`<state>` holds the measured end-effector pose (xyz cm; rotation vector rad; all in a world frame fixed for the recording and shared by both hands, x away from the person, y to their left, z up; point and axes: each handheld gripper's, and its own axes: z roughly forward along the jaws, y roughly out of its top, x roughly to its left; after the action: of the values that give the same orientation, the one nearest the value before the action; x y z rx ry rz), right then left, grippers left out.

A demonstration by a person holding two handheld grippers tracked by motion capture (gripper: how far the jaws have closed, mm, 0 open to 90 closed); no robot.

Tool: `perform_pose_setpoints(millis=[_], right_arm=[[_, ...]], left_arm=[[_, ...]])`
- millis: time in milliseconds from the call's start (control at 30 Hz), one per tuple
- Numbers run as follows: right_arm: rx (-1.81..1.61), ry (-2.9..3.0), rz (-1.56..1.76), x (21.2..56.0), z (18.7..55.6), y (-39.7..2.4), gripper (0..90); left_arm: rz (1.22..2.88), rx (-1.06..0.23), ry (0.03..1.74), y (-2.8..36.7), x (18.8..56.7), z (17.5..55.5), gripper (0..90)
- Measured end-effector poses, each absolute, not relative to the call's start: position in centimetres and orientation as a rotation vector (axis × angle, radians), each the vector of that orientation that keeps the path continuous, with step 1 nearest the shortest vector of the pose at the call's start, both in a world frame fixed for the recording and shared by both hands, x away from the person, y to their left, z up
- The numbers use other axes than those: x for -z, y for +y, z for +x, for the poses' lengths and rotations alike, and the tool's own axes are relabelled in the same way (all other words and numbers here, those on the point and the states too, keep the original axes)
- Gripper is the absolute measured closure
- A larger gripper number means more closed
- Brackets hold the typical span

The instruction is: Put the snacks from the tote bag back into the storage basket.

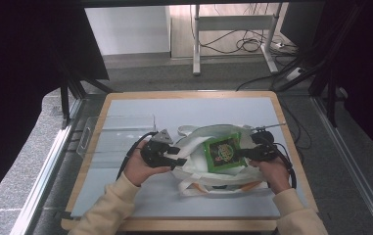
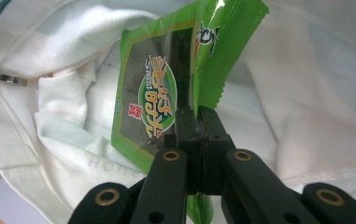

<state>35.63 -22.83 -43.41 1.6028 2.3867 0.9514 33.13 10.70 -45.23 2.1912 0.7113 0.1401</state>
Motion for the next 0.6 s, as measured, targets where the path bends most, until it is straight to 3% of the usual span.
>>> perform_pose_setpoints(millis=[600], right_arm=[[-1.042, 2.342, 1.528, 40.7, 34.6, -24.9, 89.0]], left_arm=[[2.186, -0.14, 0.717, 10.8, 45.2, 33.2, 47.9]])
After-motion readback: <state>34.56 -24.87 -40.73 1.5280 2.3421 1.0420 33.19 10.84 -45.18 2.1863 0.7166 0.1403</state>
